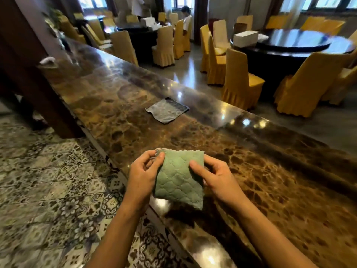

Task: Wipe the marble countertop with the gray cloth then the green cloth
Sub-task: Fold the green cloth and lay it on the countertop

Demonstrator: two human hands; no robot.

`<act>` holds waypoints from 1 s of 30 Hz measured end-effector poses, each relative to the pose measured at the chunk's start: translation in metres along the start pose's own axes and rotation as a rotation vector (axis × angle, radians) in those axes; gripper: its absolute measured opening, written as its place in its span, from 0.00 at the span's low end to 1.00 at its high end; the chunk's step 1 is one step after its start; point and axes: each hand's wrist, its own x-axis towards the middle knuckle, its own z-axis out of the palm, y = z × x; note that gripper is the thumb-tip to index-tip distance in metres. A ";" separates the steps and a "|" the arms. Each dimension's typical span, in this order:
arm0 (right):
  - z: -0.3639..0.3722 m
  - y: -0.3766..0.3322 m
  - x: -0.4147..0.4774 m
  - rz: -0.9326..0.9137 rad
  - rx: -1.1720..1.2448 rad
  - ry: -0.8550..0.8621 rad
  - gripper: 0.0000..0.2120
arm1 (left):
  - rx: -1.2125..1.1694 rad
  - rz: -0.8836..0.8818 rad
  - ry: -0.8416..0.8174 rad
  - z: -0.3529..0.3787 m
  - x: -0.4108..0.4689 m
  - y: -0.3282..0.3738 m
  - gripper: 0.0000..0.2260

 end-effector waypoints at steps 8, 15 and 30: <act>0.056 0.041 0.135 0.166 -0.158 0.001 0.09 | 0.206 -0.084 -0.156 -0.092 0.152 -0.015 0.05; 0.085 0.061 0.281 0.196 -0.464 0.197 0.05 | 0.509 -0.067 -0.339 -0.129 0.337 -0.026 0.06; 0.156 0.139 0.306 0.041 -1.094 -0.034 0.15 | 1.223 0.286 -0.701 -0.210 0.398 -0.056 0.14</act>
